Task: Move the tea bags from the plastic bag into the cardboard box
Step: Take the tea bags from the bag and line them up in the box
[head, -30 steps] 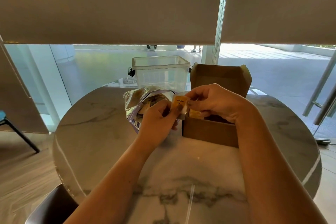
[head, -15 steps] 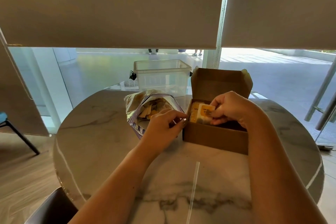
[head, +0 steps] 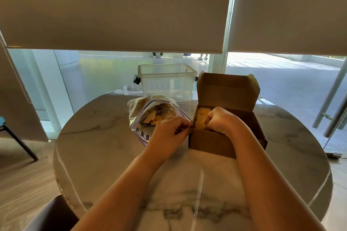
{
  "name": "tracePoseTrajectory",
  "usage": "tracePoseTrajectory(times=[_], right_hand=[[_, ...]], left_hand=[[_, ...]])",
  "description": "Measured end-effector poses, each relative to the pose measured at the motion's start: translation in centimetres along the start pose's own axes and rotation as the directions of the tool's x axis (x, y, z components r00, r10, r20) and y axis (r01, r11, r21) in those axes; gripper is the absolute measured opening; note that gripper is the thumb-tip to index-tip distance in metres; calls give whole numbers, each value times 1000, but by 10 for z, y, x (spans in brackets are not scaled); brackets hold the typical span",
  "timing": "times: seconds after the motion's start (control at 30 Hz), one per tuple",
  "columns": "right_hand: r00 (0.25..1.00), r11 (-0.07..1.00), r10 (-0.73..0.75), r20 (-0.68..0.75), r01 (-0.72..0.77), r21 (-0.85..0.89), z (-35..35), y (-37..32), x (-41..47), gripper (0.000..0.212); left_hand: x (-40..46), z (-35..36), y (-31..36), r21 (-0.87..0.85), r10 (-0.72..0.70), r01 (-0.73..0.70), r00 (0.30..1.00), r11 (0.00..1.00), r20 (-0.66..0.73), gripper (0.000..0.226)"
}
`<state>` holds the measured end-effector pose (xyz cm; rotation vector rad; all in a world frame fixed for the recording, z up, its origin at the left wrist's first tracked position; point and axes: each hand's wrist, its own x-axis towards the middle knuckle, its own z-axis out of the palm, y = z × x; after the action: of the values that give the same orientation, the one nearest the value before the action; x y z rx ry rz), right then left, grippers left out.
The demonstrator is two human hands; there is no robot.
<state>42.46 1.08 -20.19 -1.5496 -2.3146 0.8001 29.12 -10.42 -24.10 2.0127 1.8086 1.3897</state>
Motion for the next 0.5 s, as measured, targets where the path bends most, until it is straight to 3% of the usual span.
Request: tracePoseTrajectory(times=[0.13,0.2,0.37,0.43,0.5], right_hand=[[1000,1000,15,18,-15,-21,-3,3,1,18],[1000,999,-22,-7,22,26,-11,4,-6,21],[943,896,-206,-260,289,336,-24,-6,-30,18],[927,800,-305,-218,374,470,-24,-21,-43,15],[909,751,-412,-62,377,542,-20,-38,-58,11]], left_hand=[[-2,-3,4,-7,7,-7,1000,1000,4,21],[-2,-9,7,-40,9,-12,998,999,-69,27],[-2,-27,3,-183,-32,-26,952,983,-306,29],[-5,-32,0,-259,-38,-62,931,964,-362,30],[-7,-39,-3,-311,-39,-101,910,945,-414,33]])
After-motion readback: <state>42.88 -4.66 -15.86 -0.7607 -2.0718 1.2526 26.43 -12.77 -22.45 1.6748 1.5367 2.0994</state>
